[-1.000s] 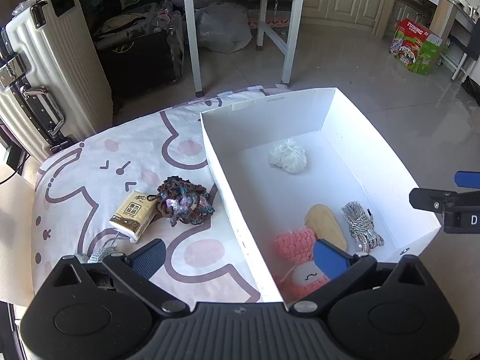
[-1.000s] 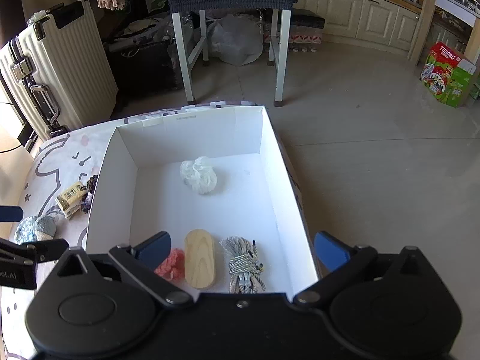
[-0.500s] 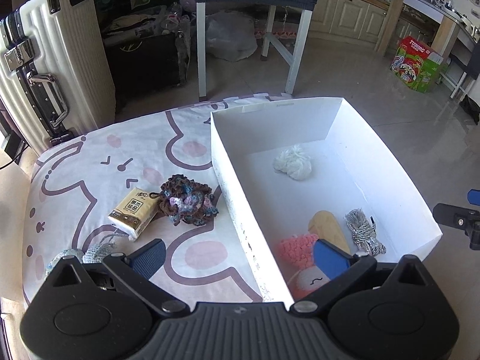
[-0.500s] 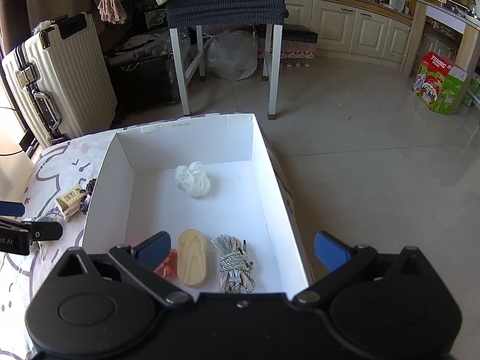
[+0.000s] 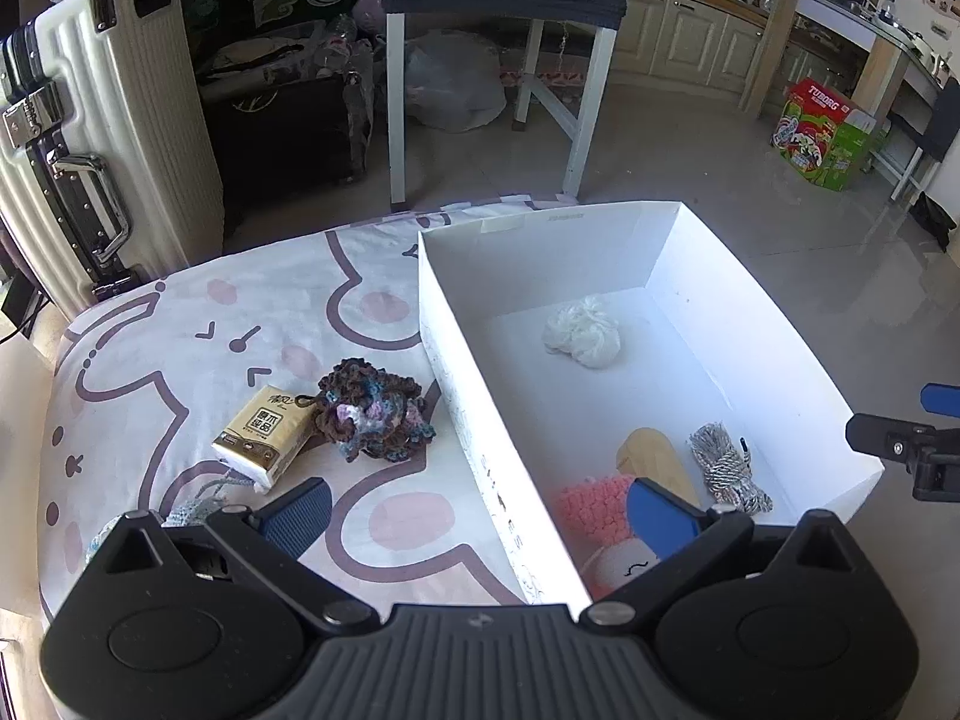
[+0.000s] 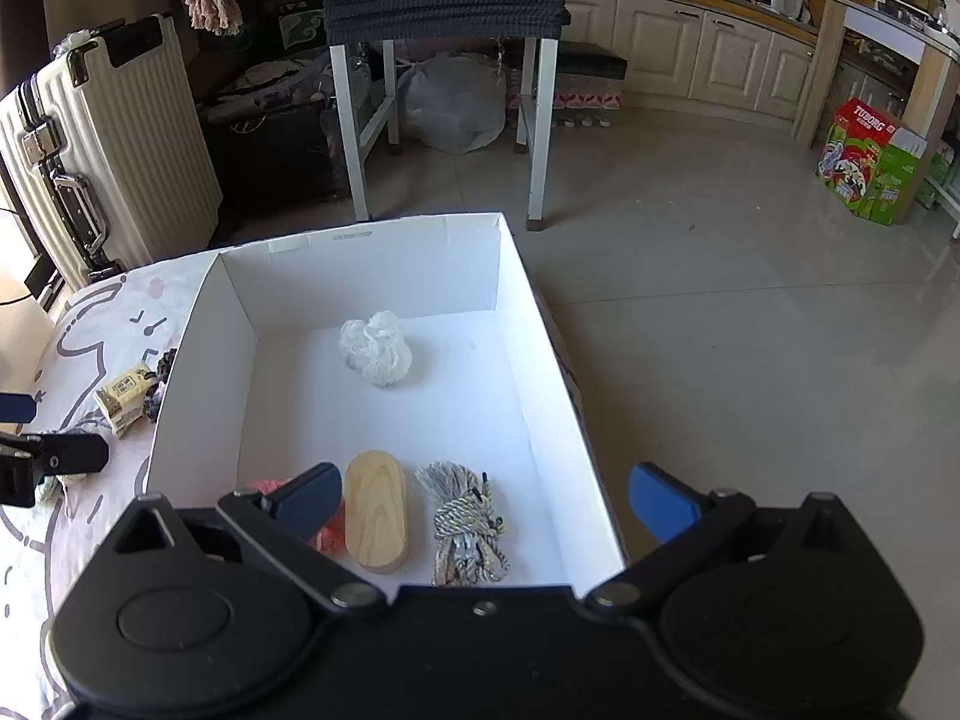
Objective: Organize objects
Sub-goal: 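Withdraw both open tools from the box back over the bed, then grasp the brown-blue crochet flower with the right tool while the left grasps the floral pouch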
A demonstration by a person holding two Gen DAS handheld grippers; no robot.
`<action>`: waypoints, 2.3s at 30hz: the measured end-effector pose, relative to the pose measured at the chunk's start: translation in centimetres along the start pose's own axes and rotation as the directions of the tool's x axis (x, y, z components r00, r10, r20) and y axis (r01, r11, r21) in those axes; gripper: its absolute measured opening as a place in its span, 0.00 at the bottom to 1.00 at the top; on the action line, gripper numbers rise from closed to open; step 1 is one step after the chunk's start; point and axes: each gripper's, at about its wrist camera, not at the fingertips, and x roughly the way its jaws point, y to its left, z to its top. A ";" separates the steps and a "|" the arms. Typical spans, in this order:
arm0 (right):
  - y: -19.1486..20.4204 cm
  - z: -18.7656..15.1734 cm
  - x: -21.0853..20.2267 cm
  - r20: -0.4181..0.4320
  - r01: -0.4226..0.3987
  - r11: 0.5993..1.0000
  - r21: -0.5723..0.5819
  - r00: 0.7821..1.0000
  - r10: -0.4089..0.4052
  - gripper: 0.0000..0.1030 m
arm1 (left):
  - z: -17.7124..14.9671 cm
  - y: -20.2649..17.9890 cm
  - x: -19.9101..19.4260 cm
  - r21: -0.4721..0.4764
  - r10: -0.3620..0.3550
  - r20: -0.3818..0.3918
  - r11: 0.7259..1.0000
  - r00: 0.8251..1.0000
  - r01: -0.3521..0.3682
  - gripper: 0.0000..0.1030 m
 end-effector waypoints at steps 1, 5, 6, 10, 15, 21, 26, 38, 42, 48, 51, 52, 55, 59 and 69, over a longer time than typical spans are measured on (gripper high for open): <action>0.3 0.1 0.0 0.005 0.001 1.000 -0.003 1.000 -0.001 1.00 | 0.0 0.4 -0.1 -0.008 0.003 0.002 1.000 1.000 -0.003 1.00; 1.5 0.6 0.6 0.016 -0.005 1.000 -0.022 1.000 0.005 1.00 | 0.0 2.1 -0.5 -0.043 0.024 0.012 0.999 1.000 -0.023 1.00; 1.8 0.7 0.8 0.012 -0.007 1.000 -0.026 1.000 0.007 1.00 | 0.0 2.6 -0.6 -0.050 0.031 0.014 0.998 0.999 -0.030 1.00; 3.5 1.2 1.2 0.013 -0.021 0.998 -0.051 1.000 0.022 1.00 | -0.1 4.9 -1.1 -0.094 0.062 0.020 0.994 0.998 -0.060 1.00; 6.0 1.9 1.5 0.017 -0.048 0.996 -0.078 0.999 0.050 1.00 | -0.4 7.8 -1.8 -0.157 0.094 0.023 0.984 0.995 -0.089 1.00; 9.0 2.5 2.3 0.012 -0.075 0.990 -0.117 0.997 0.077 1.00 | -0.8 10.7 -2.8 -0.215 0.125 0.030 0.970 0.992 -0.116 1.00; 11.4 2.9 2.5 0.012 -0.107 0.984 -0.143 0.994 0.110 1.00 | -1.4 12.5 -3.5 -0.234 0.153 0.027 0.962 0.988 -0.142 1.00; 15.9 3.5 2.6 0.041 -0.158 0.962 -0.224 0.984 0.171 1.00 | -3.1 17.4 -4.5 -0.294 0.236 -0.011 0.928 0.972 -0.229 1.00; 17.1 3.8 2.6 0.062 -0.168 0.953 -0.253 0.980 0.190 1.00 | -3.4 18.4 -4.4 -0.305 0.263 -0.039 0.916 0.964 -0.262 1.00; 19.1 4.0 3.3 0.082 -0.171 0.942 -0.290 0.976 0.202 1.00 | -3.9 20.0 -4.1 -0.351 0.270 -0.094 0.892 0.958 -0.285 1.00; 20.1 4.1 4.0 0.094 -0.180 0.930 -0.320 0.971 0.220 1.00 | -4.0 21.0 -3.8 -0.369 0.283 -0.106 0.879 0.953 -0.302 1.00; 20.4 4.1 4.3 0.096 -0.179 0.923 -0.339 0.970 0.224 1.00 | -4.0 21.4 -3.7 -0.370 0.285 -0.110 0.877 0.952 -0.306 1.00; 21.7 3.9 5.3 0.092 -0.158 0.893 -0.421 0.972 0.215 1.00 | -4.0 22.7 -3.0 -0.377 0.291 -0.128 0.870 0.948 -0.318 1.00; 23.6 3.5 6.2 0.090 -0.125 0.818 -0.561 0.973 0.210 0.99 | -4.3 24.5 -1.5 -0.375 0.290 -0.173 0.864 0.941 -0.336 1.00; 30.1 2.8 10.1 -0.001 -0.080 0.556 -0.827 0.990 0.141 0.83 | -5.6 28.5 2.9 -0.525 0.184 -0.318 0.783 0.930 -0.334 0.99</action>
